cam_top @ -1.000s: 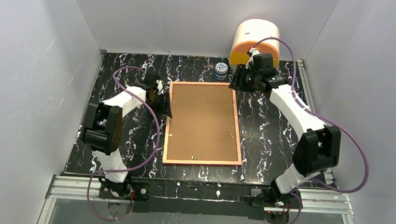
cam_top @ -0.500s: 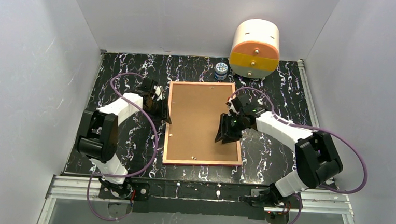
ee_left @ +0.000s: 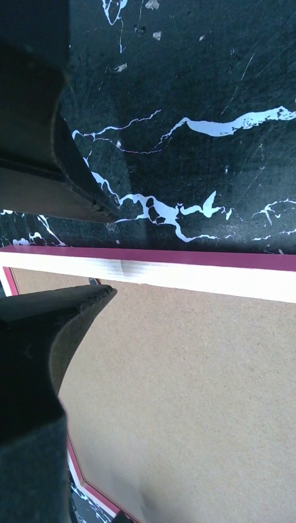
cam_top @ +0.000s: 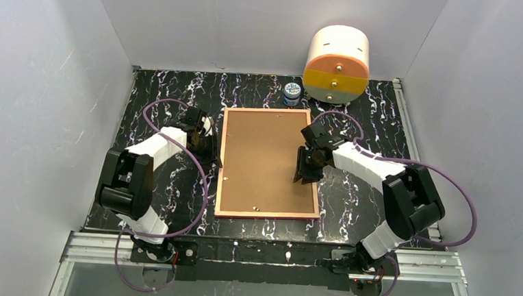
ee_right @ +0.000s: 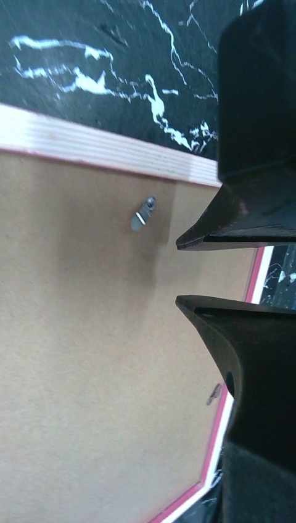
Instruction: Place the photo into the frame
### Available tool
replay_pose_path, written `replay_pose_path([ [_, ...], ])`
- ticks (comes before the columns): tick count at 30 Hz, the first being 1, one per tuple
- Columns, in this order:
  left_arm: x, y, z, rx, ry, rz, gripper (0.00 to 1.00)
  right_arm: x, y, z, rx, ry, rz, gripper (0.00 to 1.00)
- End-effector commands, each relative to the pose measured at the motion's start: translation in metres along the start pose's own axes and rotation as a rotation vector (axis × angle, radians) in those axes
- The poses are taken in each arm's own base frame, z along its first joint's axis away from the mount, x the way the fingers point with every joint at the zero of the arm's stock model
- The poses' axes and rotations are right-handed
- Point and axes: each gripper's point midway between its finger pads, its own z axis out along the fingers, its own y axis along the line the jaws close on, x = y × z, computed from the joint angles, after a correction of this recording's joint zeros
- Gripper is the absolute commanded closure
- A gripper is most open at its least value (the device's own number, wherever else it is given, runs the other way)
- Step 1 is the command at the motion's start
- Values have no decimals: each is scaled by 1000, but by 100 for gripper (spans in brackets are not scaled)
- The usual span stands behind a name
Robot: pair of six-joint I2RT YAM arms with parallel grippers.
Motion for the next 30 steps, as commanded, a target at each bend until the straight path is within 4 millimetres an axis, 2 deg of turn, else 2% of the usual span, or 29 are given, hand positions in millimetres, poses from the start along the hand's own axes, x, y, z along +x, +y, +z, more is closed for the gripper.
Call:
replay_pose_path([
  [1,1,3,-8,-8,-24,12,60,-22,-12,1,87,-53,43,60],
  [9,2,4,-6,-15,-18,11,62,-29,-18,15,89,-32,47,62],
  [17,3,6,-4,-21,-7,12,63,-39,-28,21,100,-39,95,63],
  [30,3,7,-3,-29,-5,14,63,-27,-49,19,149,-8,162,64],
])
